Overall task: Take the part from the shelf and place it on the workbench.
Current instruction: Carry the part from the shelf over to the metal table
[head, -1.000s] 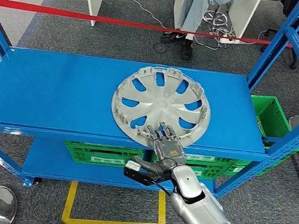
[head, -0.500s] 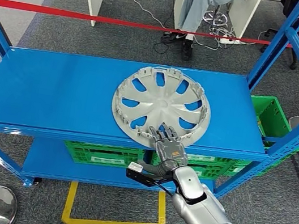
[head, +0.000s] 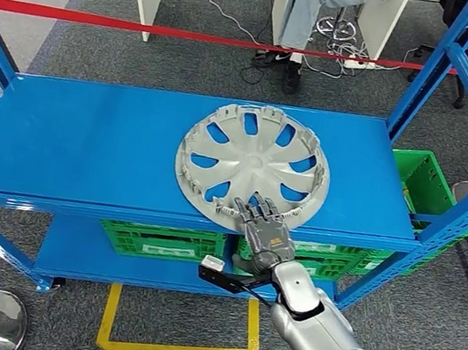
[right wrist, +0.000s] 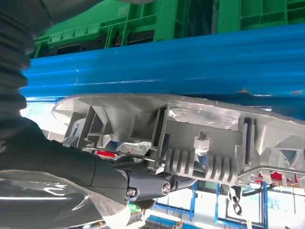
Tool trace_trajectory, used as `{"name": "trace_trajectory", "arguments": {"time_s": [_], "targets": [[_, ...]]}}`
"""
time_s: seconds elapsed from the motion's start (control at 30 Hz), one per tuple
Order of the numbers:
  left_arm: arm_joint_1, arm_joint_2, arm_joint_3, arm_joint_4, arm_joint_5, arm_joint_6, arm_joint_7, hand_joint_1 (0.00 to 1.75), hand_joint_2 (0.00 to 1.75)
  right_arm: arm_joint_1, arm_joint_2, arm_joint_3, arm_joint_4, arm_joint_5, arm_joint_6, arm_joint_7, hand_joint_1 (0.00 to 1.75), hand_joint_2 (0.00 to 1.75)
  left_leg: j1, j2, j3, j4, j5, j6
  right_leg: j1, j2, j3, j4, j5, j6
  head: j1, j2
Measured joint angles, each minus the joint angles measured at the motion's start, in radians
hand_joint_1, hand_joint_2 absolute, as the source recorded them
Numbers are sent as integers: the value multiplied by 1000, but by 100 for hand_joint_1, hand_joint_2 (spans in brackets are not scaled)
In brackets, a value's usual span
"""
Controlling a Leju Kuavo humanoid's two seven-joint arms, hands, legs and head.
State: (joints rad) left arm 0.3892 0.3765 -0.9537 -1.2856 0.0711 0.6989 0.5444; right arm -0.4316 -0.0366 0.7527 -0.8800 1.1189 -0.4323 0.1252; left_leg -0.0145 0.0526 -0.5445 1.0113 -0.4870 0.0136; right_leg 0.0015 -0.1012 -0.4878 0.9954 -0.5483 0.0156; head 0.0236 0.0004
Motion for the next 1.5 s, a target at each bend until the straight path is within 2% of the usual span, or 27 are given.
{"name": "trace_trajectory", "arguments": {"time_s": [0.43,0.53,0.57,0.67,0.7,0.73,0.83,1.5], "targets": [[-4,0,-1,0,1,0,-13,0,0,6,0,1,33,91,-68,-5,0,175,0,0,0,0,0,0,0,0,0,0,0,0,0,0],[-4,0,-1,0,1,0,-13,0,0,5,0,1,36,95,-72,-6,10,175,0,0,0,0,0,0,0,0,0,0,0,0,0,0],[-4,0,-1,0,1,0,-13,0,0,5,0,1,37,98,-74,-6,27,175,0,0,0,0,0,0,0,0,0,0,0,0,0,0],[-4,0,-1,0,0,0,-14,0,0,3,0,1,41,108,-81,-6,118,175,0,0,0,0,0,0,0,0,0,0,0,0,0,0],[-4,0,-1,0,0,0,-14,0,0,3,0,1,42,111,-83,-6,140,175,0,0,0,0,0,0,0,0,0,0,0,0,0,0],[-4,0,-1,0,-1,0,-14,0,0,2,0,1,43,113,-85,-6,153,175,0,0,0,0,0,0,0,0,0,0,0,0,0,0],[-5,0,-2,0,-3,0,-15,0,0,-4,0,1,44,117,-94,-8,171,175,0,0,0,0,0,0,0,0,0,0,0,0,0,0],[-23,2,-22,2,-18,0,-30,0,0,-9,0,-4,44,130,-178,-47,175,175,0,0,0,0,0,0,0,-1,1,0,0,0,0,0]]}}
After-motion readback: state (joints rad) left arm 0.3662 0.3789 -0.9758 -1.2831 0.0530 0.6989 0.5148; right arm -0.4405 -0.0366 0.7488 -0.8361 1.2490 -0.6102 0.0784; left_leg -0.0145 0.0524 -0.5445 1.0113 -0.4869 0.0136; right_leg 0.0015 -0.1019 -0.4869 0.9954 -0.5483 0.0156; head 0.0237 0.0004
